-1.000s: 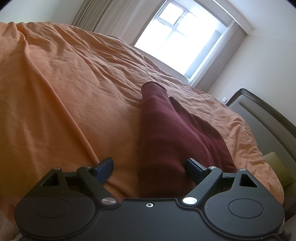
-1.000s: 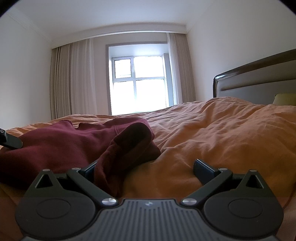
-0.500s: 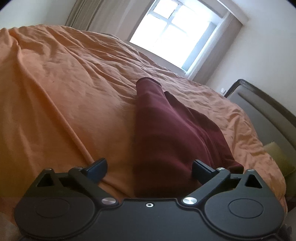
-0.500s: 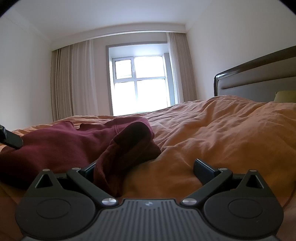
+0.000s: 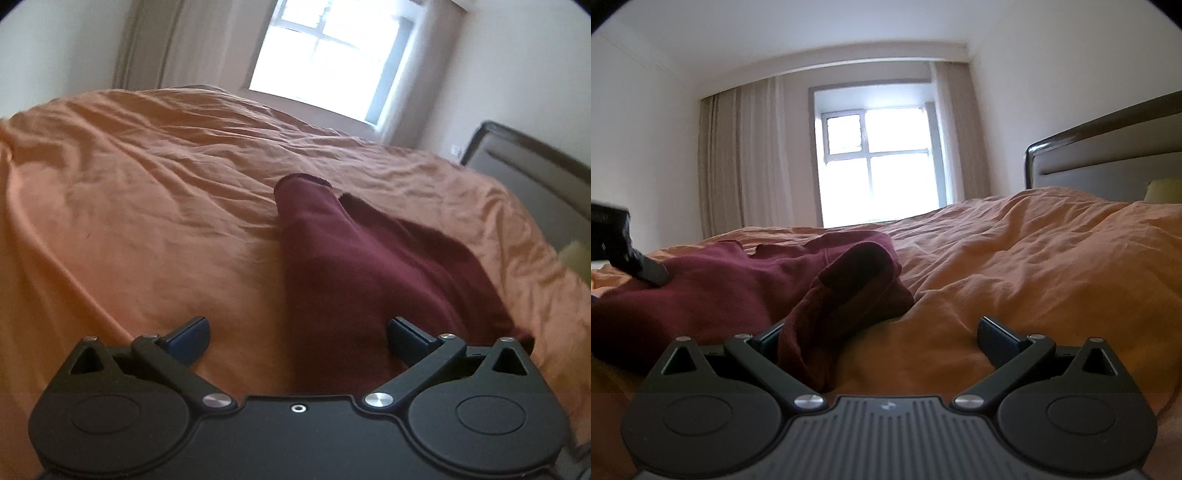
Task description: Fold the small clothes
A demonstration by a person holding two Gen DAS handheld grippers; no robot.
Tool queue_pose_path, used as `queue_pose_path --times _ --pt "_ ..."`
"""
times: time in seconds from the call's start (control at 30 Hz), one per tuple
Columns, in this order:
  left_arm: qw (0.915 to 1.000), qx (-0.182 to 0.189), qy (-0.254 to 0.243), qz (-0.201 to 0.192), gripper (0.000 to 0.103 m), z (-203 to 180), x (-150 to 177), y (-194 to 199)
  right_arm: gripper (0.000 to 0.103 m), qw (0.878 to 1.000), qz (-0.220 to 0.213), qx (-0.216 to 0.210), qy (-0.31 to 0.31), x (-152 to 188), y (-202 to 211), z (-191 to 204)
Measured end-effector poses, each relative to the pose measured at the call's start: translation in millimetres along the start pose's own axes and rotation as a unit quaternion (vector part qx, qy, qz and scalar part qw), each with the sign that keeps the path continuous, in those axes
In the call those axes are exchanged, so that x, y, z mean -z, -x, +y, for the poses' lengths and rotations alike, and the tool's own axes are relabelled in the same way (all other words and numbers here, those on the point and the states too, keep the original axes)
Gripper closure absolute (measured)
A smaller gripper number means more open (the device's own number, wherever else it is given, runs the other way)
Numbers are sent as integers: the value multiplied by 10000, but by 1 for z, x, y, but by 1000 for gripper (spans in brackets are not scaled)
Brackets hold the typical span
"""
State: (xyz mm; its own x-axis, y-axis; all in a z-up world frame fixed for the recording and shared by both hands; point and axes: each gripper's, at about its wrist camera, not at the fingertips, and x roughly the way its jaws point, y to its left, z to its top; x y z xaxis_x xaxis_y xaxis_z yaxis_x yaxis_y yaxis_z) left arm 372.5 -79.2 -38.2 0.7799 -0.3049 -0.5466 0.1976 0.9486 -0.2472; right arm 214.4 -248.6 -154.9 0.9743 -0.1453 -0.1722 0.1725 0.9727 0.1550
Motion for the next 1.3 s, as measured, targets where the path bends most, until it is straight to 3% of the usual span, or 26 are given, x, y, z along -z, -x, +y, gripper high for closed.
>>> queue_pose_path --times 0.07,0.23,0.33,0.47,0.63,0.83,1.03,1.3 --pt "10000 96 -7 -14 0 5 2 -3 0 9995 193 -259 28 -12 4 -7" --pt "9995 269 175 -52 1 19 7 -6 0 9974 -437 -561 63 -38 22 -25" --pt "9991 311 285 -88 3 23 10 -6 0 9958 -372 -841 -7 -58 9 -34" --pt "9987 367 325 -102 4 26 12 -6 0 9894 100 -1379 -434 -83 -32 -47" --pt "9982 467 362 -85 5 30 12 -7 0 9715 865 -1990 -949 -102 -97 -57" --pt "9978 562 321 -128 6 34 14 -8 16 9574 1658 -2194 -883 -80 -148 -56" --pt "9971 638 252 -336 6 34 21 -6 17 9588 1418 -2315 -834 -54 -146 -60" --pt "9962 646 274 -512 5 33 22 -4 18 9586 1337 -2349 -895 -52 -145 -60"
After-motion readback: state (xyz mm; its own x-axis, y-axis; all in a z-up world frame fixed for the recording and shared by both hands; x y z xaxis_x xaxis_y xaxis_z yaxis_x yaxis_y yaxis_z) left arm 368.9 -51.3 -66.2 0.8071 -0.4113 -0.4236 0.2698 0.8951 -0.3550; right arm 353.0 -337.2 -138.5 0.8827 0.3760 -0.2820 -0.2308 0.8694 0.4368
